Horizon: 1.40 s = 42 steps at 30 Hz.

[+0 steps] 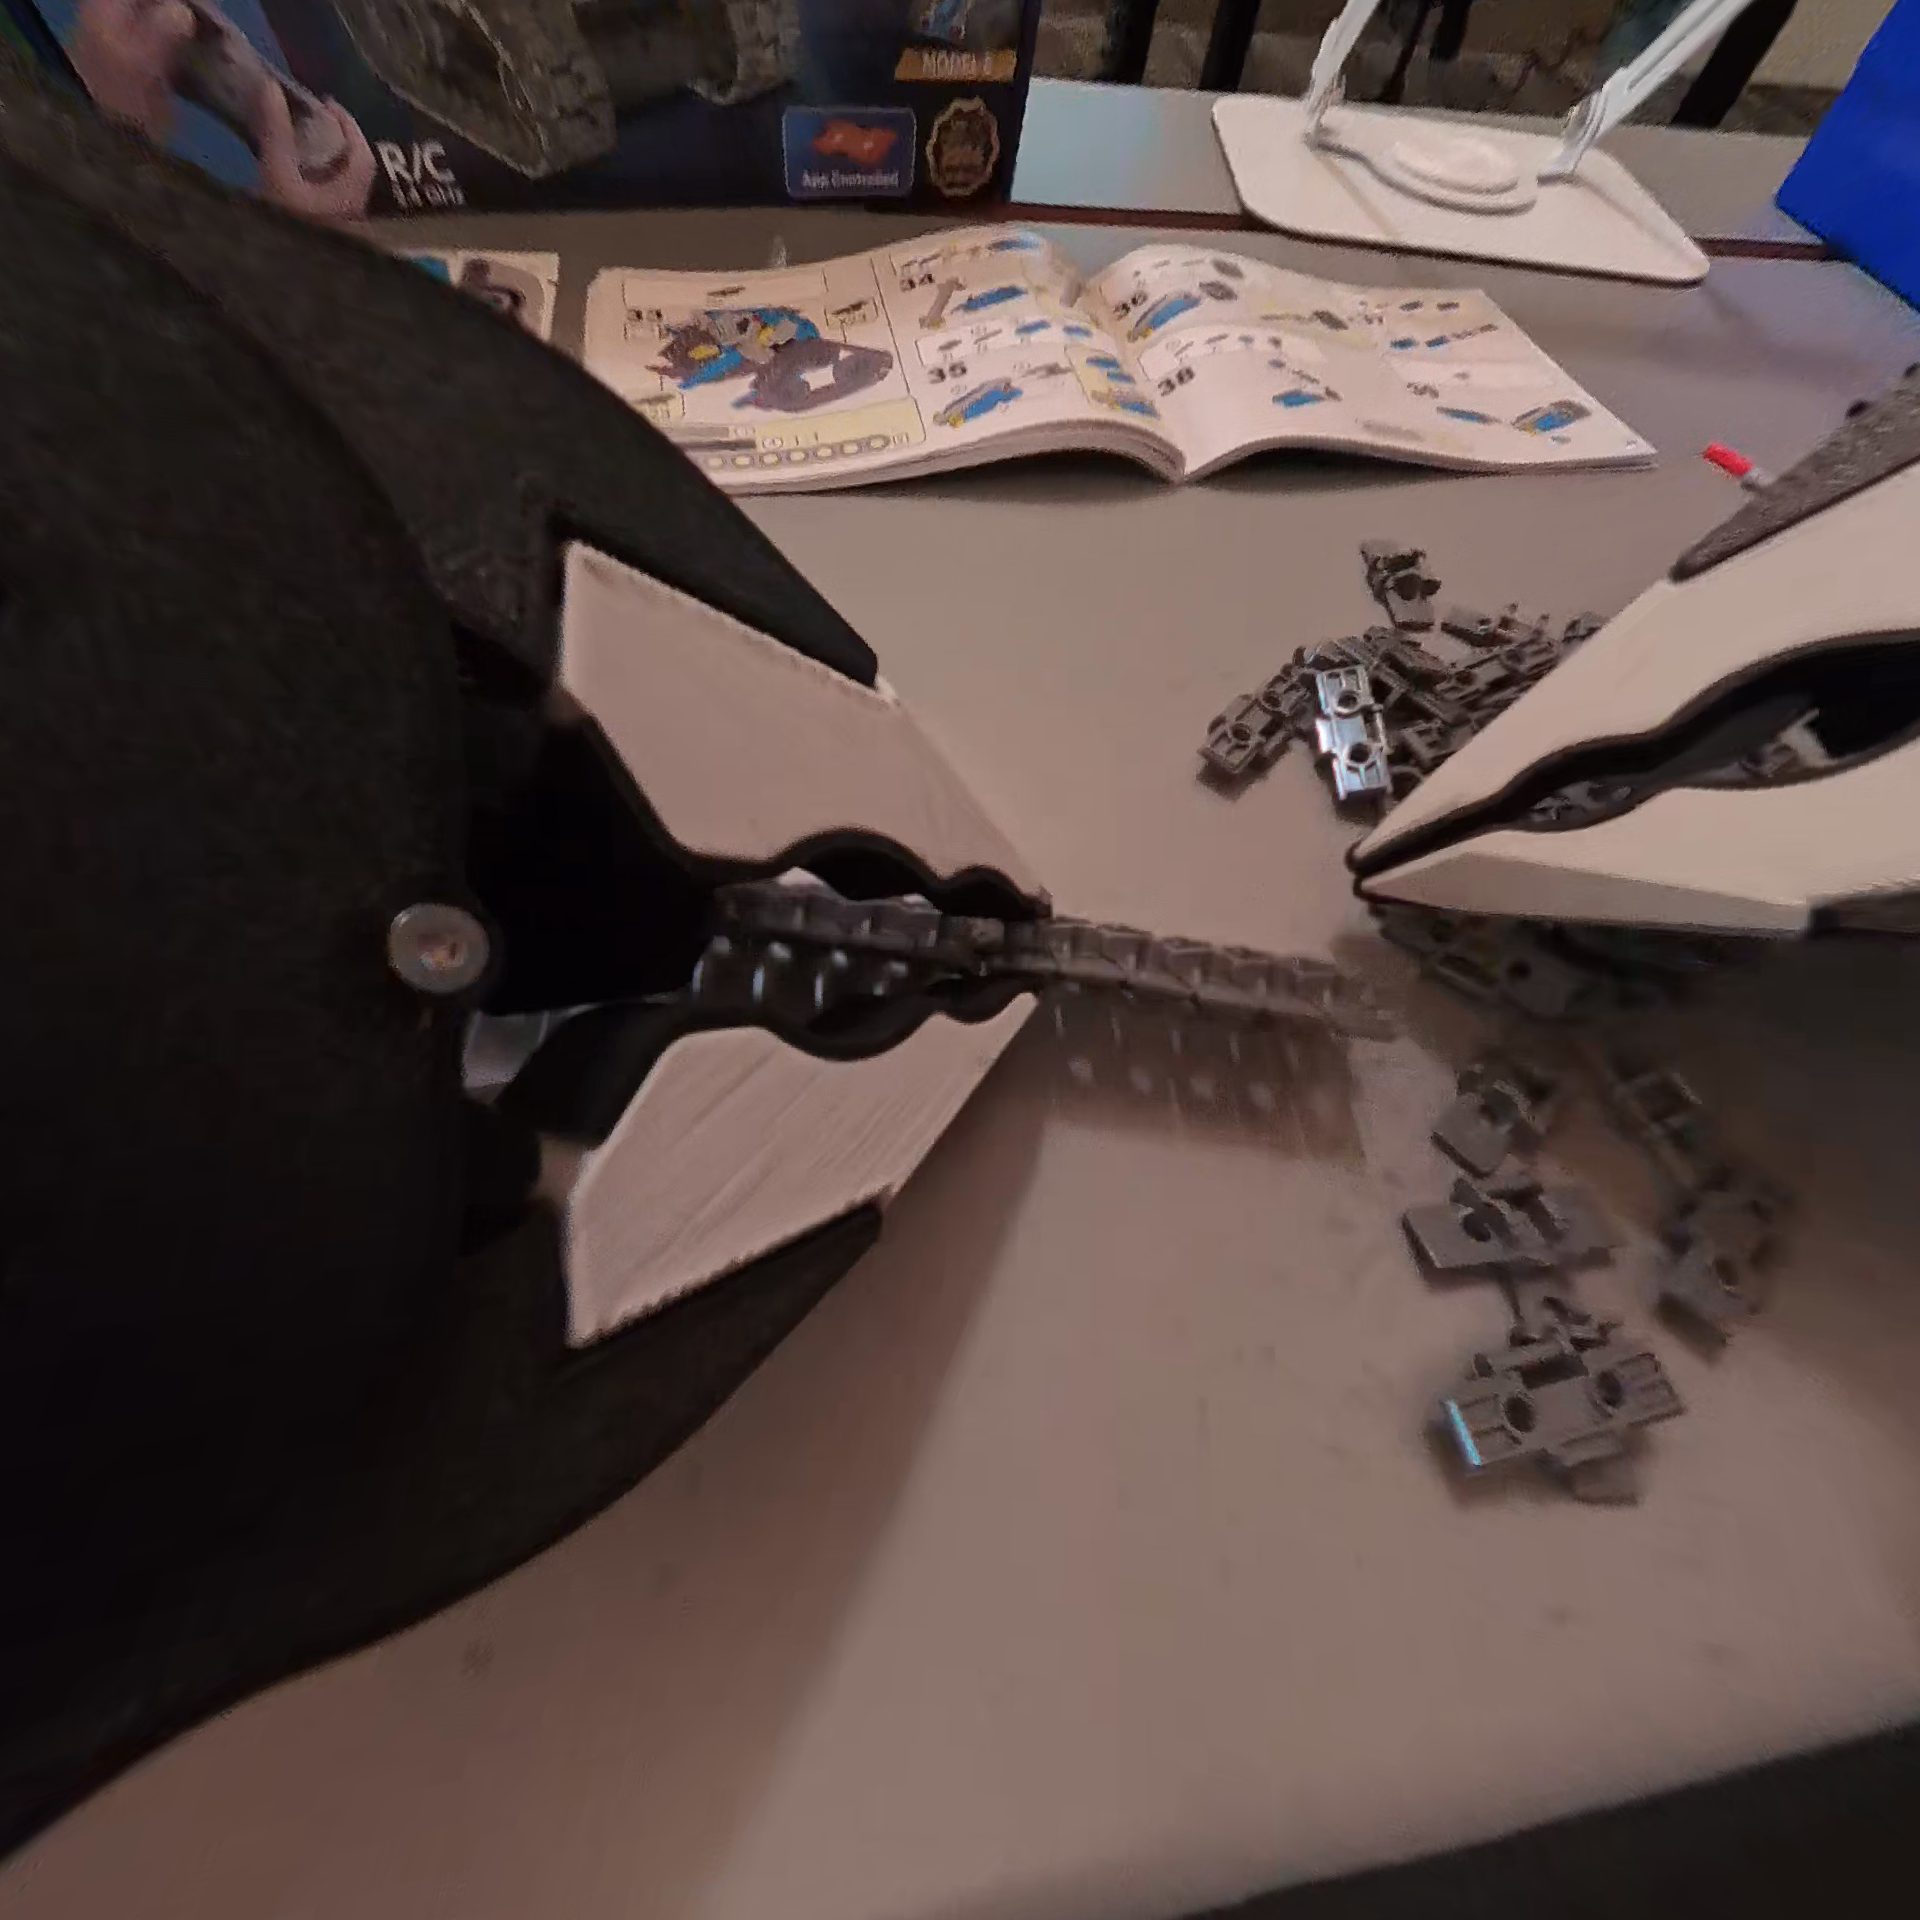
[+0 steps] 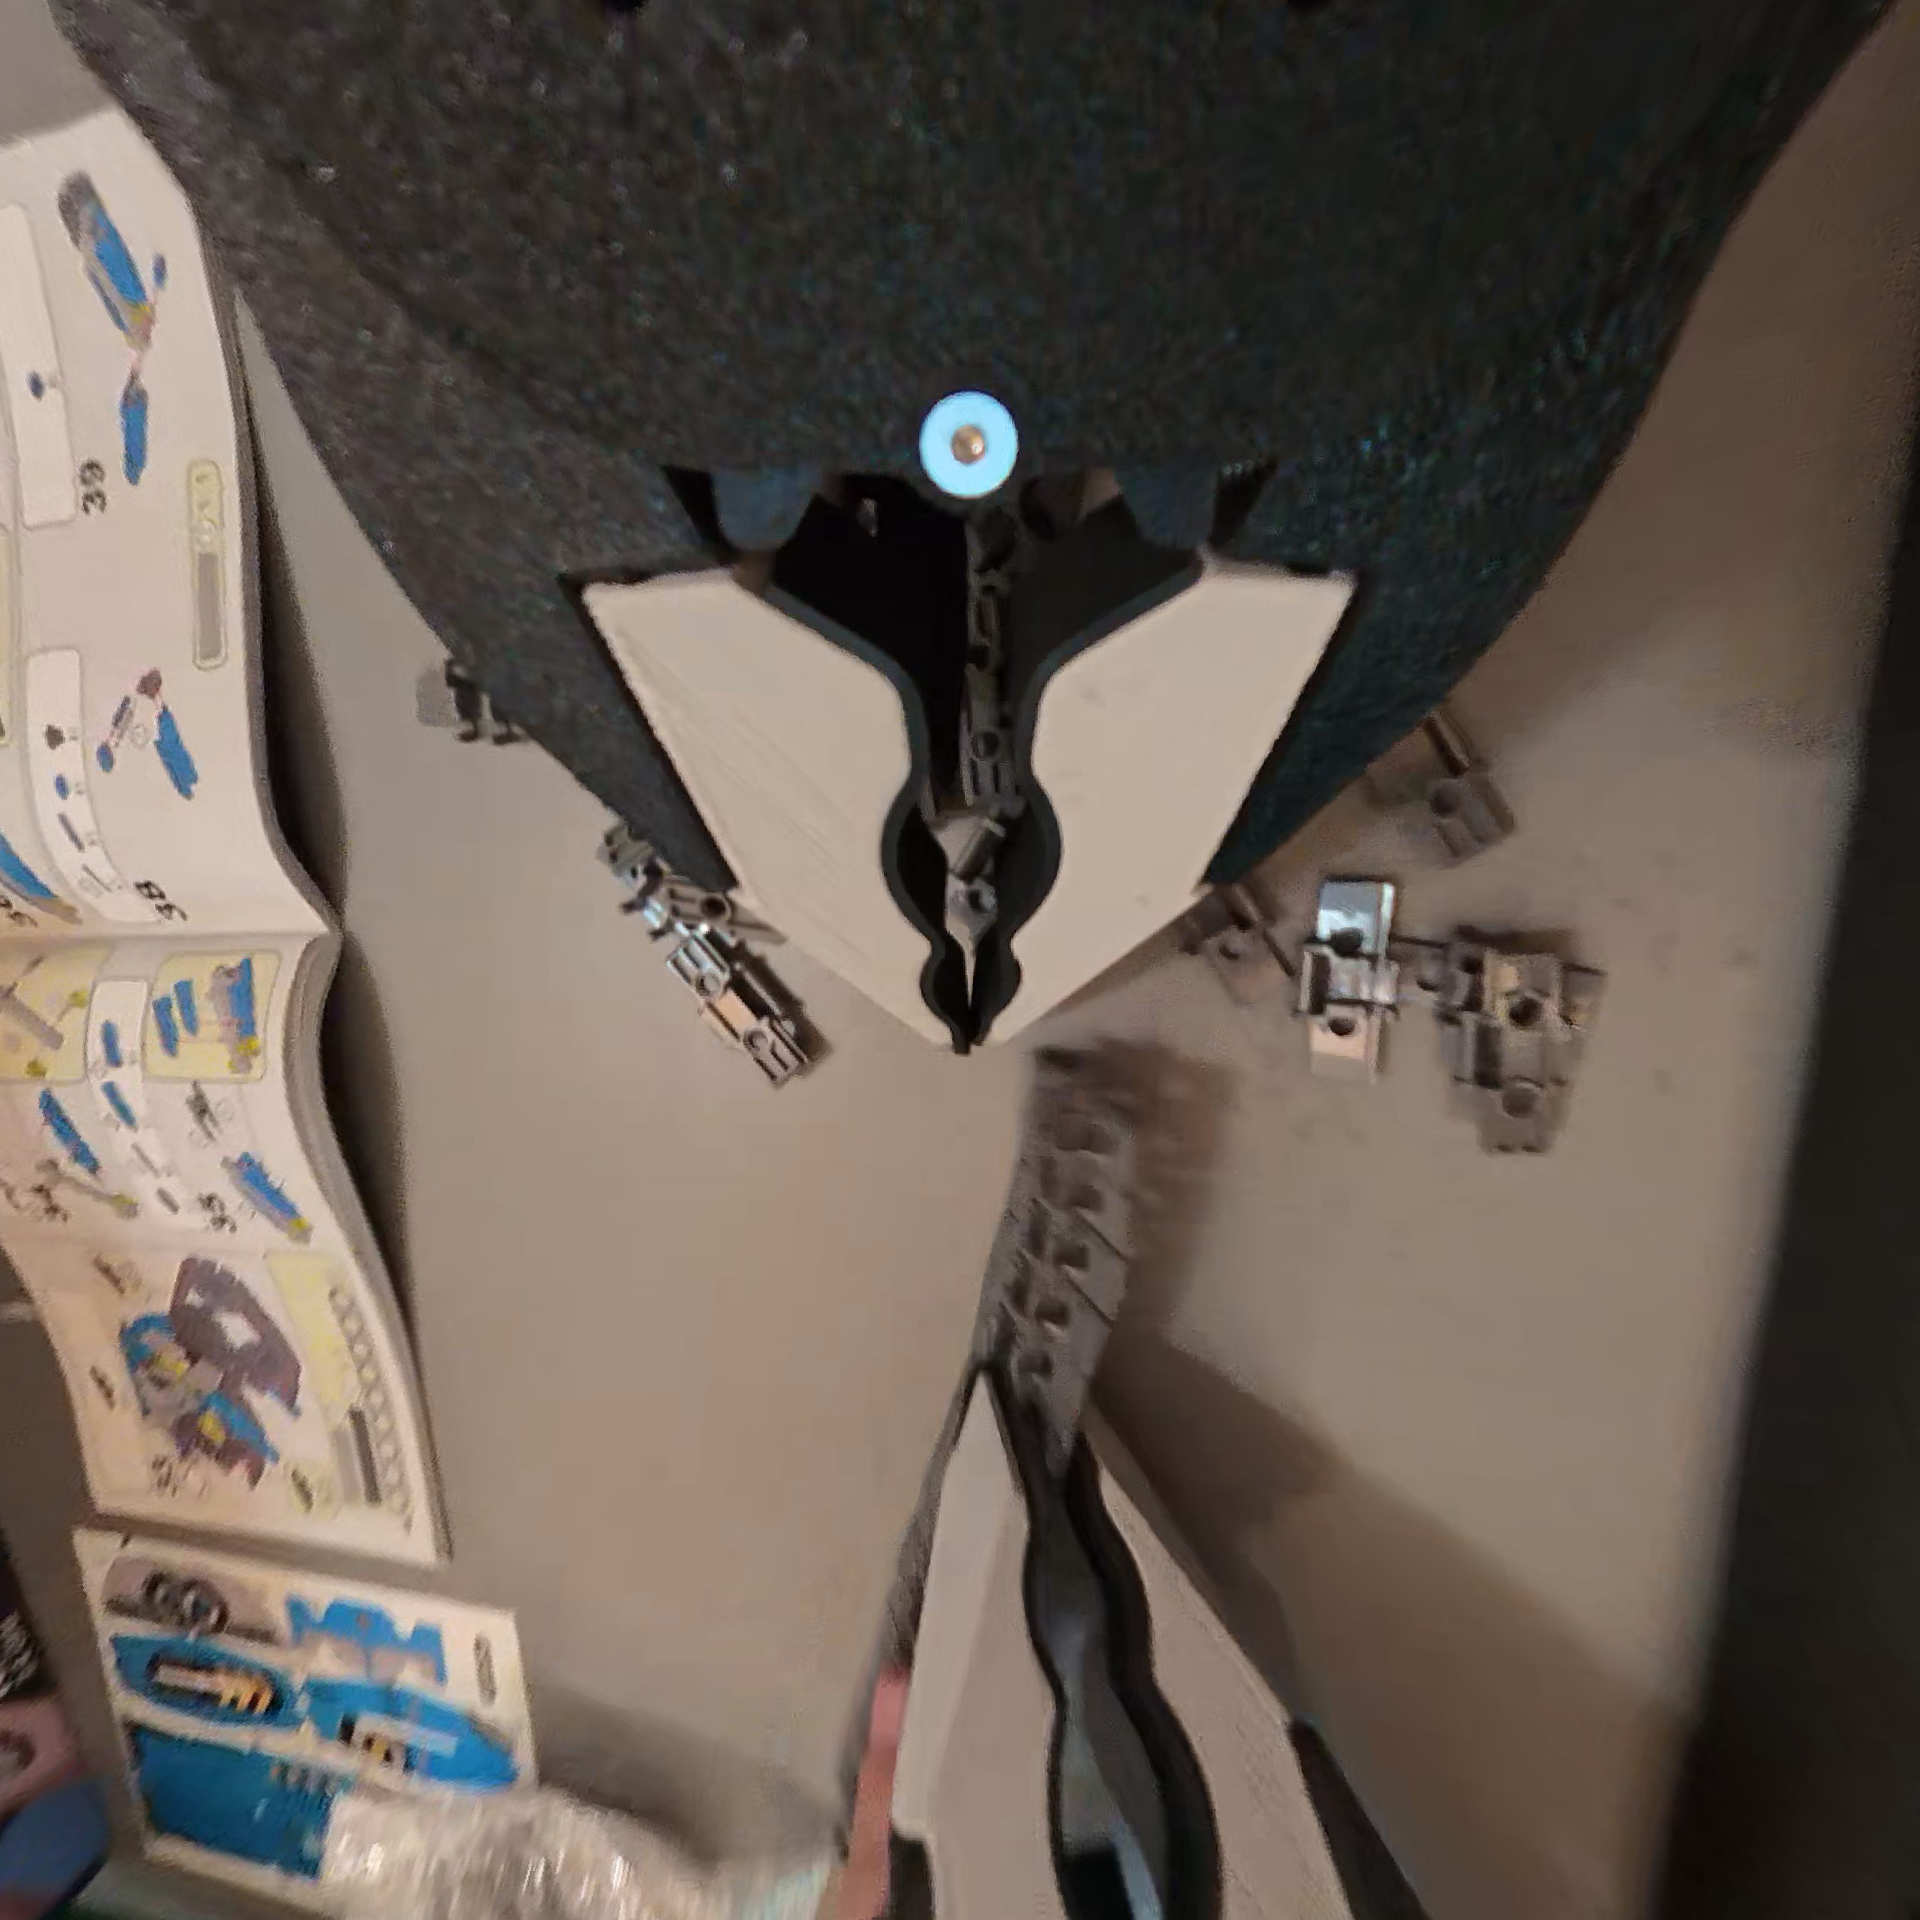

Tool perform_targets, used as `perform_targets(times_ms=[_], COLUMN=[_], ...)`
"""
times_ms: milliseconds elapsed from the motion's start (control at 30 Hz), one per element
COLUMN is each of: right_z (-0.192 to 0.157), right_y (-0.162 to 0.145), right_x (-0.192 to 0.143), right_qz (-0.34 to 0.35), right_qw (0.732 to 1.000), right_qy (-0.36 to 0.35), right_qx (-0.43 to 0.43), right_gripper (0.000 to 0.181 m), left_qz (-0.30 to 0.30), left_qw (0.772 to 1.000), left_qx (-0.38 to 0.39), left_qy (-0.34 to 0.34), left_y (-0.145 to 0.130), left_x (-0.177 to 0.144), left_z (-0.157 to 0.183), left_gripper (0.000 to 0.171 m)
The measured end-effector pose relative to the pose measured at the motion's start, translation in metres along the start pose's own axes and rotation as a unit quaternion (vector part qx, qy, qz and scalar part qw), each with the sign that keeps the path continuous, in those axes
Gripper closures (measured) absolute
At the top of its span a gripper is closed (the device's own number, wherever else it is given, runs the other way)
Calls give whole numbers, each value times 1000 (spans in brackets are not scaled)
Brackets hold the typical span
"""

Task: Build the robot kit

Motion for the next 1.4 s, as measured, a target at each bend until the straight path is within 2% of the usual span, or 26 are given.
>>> perform_targets(times_ms=[100,167,233,333,400,500,567,733,833,933,1067,1200,1233,1300,1400], right_z=[1,3,9,17,21,21,18,11,14,15,11,5,2,0,-2], right_y=[-7,-7,-8,-15,-25,-26,-12,7,13,18,25,31,34,39,43], right_x=[8,8,0,-15,-21,-25,-27,-14,-20,-29,-33,-25,-23,-20,-18], right_qz=[-55,-54,-38,34,58,86,114,98,107,145,172,155,155,154,153], right_qw=[998,998,997,993,987,986,987,991,988,984,980,984,985,985,986], right_qy=[-27,-41,-48,-17,14,27,9,-41,-87,-64,-53,-34,-28,-30,-31], right_qx=[-7,12,47,116,148,143,117,86,64,84,84,74,72,66,58], right_gripper=[181,181,181,173,161,155,153,148,179,180,180,180,180,180,180], left_qz=[3,10,10,14,36,93,116,164,179,191,199,239,249,260,248], left_qw=[1000,999,999,1000,997,984,971,941,935,929,932,924,922,918,917], left_qx=[-23,-41,-28,-25,-74,-154,-205,-284,-290,-294,-276,-266,-263,-262,-267], left_qy=[-18,-33,-16,9,12,-8,-33,-86,-101,-119,-120,-137,-138,-145,-165], left_y=[3,2,0,-1,2,4,3,5,7,10,15,26,29,31,30], left_x=[2,2,2,2,0,-4,-6,-9,-11,-13,-17,-23,-24,-25,-22], left_z=[3,1,-1,-6,-14,-25,-31,-37,-36,-35,-32,-25,-24,-21,-20], left_gripper=[161,160,161,164,164,164,164,164,164,164,163,141,140,141,155])
Point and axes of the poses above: each gripper's, where its closed fingertips meet, x out along the fingers, y out of its top, z = x × y across the jaws, the point moved 9 cm from there along -x, back along the fingers, and after that the axes turned 14 degrees about -x, right-handed, at the moved point
